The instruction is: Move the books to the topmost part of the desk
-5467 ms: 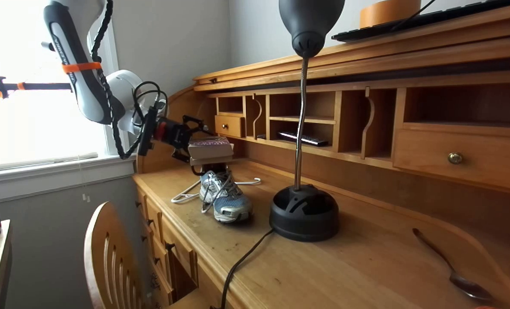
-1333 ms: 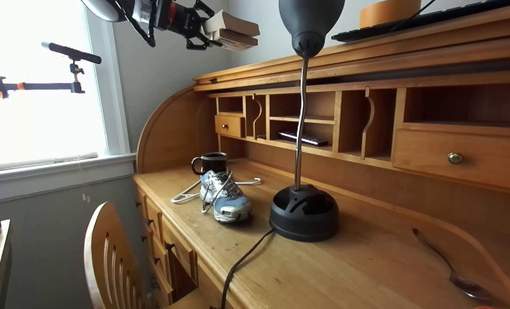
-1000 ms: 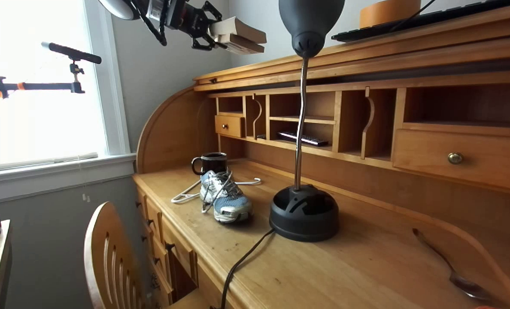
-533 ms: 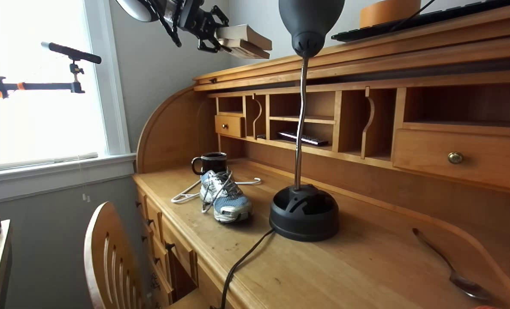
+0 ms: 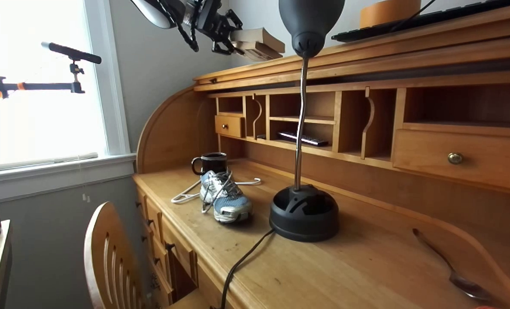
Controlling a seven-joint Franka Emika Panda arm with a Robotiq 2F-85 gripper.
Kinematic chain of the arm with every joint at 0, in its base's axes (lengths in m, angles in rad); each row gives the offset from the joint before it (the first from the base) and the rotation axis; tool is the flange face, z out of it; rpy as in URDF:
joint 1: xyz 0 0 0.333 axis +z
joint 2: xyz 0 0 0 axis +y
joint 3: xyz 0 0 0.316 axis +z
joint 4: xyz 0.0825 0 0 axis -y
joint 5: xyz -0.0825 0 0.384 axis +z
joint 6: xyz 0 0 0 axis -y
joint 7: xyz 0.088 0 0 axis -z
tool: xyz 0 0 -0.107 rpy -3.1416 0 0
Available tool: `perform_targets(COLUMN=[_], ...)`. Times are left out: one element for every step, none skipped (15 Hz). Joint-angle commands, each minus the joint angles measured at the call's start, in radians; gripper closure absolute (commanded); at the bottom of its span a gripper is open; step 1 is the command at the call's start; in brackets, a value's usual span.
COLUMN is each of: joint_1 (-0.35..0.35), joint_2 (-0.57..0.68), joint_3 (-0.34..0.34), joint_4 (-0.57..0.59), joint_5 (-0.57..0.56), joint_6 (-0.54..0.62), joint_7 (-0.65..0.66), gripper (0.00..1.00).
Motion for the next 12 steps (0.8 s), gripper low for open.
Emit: perform_targets(joint_1=[-0.012, -0.015, -0.017, -0.019, -0.020, -0.021, -0.022, -0.023, -0.024, -0.027, -0.029, -0.030], joint_2=[0.079, 0.099, 0.117, 0.133, 0.148, 0.162, 0.173, 0.181, 0.189, 0.197, 0.204, 0.209], joint_3=[-0.006, -0.006, -0.004, -0.003, 0.000, 0.002, 0.006, 0.008, 0.012, 0.015, 0.018, 0.021], joint_4=[0.088, 0.106, 0.124, 0.139, 0.154, 0.168, 0.177, 0.184, 0.192, 0.196, 0.200, 0.203], joint_5=[0.079, 0.104, 0.129, 0.152, 0.181, 0.207, 0.237, 0.260, 0.284, 0.313, 0.340, 0.362], joint_6=[0.033, 0.036, 0.036, 0.036, 0.036, 0.035, 0.036, 0.037, 0.036, 0.035, 0.035, 0.033], joint_7=[-0.100, -0.122, -0.144, -0.164, -0.188, -0.209, -0.233, -0.253, -0.276, -0.299, -0.322, -0.341], gripper=[0.75, 0.75, 0.75, 0.75, 0.75, 0.75, 0.75, 0.75, 0.75, 0.75, 0.75, 0.75])
